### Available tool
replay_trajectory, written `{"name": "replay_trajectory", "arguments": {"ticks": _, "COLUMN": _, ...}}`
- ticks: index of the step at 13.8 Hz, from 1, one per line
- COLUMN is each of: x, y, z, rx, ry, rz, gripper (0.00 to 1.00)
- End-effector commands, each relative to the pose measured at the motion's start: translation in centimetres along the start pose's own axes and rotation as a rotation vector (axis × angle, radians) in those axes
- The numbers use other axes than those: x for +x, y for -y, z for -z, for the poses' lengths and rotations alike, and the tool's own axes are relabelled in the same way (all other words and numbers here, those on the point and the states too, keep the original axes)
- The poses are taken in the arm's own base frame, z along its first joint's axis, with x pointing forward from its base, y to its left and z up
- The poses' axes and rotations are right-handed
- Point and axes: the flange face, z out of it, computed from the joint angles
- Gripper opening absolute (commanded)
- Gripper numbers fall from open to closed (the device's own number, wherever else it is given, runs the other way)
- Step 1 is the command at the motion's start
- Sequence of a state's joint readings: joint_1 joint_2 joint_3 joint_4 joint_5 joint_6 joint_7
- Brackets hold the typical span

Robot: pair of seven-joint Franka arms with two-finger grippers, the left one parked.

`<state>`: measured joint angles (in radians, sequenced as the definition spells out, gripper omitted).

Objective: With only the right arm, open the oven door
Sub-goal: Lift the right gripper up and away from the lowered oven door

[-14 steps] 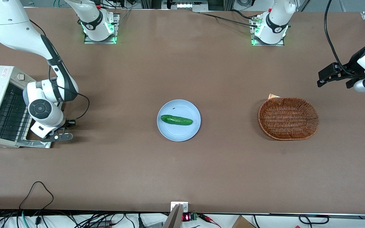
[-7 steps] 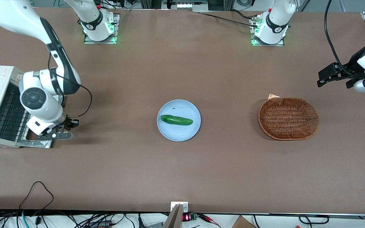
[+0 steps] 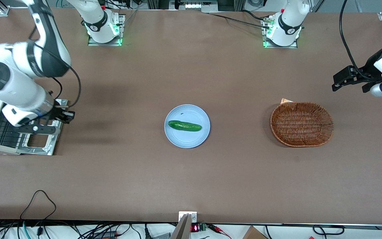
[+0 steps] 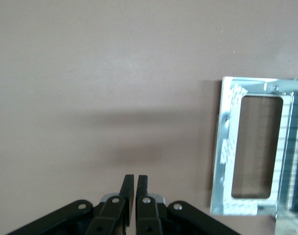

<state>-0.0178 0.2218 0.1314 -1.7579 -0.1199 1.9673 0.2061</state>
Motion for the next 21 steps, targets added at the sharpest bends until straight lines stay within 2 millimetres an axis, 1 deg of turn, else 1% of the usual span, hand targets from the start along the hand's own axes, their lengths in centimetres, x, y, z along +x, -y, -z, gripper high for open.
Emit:
{"name": "replay_trajectory", "arguments": {"ticks": 1, "x": -0.2, "y": -0.3, "z": 4.7, "rx": 0.044, "ry": 0.04, "rz": -0.002, "gripper": 0.12}}
{"name": "replay_trajectory", "arguments": {"ticks": 3, "x": -1.2, "y": -0.8, "z": 7.8, "rx": 0.066, "ry": 0.045, "rz": -0.01, "gripper": 0.13}}
{"name": "replay_trajectory", "arguments": {"ticks": 4, "x": -1.7, "y": -0.8, "z": 9.0, "rx": 0.077, "ry": 0.046, "rz": -0.011, "gripper": 0.19}}
{"name": "replay_trajectory", "arguments": {"ticks": 5, "x": -1.9, "y": -0.9, "z": 9.6, "rx": 0.074, "ry": 0.062, "rz": -0.01, "gripper": 0.24}}
{"name": "replay_trajectory", "arguments": {"ticks": 7, "x": -2.6, "y": -1.0, "z": 11.3, "rx": 0.07, "ry": 0.088, "rz": -0.008, "gripper": 0.49}}
{"name": "replay_trajectory", "arguments": {"ticks": 9, "x": -3.0, "y": -1.2, "z": 12.4, "rx": 0.067, "ry": 0.089, "rz": -0.01, "gripper": 0.99}}
{"name": "replay_trajectory", "arguments": {"ticks": 12, "x": -3.2, "y": -1.3, "z": 13.2, "rx": 0.07, "ry": 0.076, "rz": 0.035, "gripper": 0.99}}
{"name": "replay_trajectory", "arguments": {"ticks": 13, "x": -3.5, "y": -1.4, "z": 13.9, "rx": 0.071, "ry": 0.062, "rz": 0.06, "gripper": 0.99}}
{"name": "replay_trajectory", "arguments": {"ticks": 14, "x": -3.5, "y": -1.5, "z": 14.2, "rx": 0.071, "ry": 0.056, "rz": 0.065, "gripper": 0.99}}
{"name": "replay_trajectory", "arguments": {"ticks": 21, "x": -3.4, "y": -1.4, "z": 14.3, "rx": 0.065, "ry": 0.043, "rz": 0.073, "gripper": 0.99}}
